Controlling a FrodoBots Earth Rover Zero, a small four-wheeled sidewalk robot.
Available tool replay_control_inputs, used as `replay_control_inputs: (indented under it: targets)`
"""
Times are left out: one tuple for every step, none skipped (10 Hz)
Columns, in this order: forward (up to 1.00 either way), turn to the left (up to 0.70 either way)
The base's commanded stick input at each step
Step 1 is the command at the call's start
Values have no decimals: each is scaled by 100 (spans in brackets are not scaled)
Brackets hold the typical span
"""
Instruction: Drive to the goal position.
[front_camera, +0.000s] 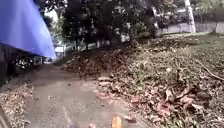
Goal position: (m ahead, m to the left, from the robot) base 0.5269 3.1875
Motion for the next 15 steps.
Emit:
replay_control_inputs:
  targets:
    - [0, 0]
    - [0, 0]
    - [0, 0]
    - [0, 100]
    - [0, 100]
    - [0, 100]
    - [0, 100]
    - [0, 100]
    - [0, 100]
    - [0, 100]
    - [0, 100]
    - [0, 74]
    - [0, 0]
    - [0, 0]
    - [0, 0]
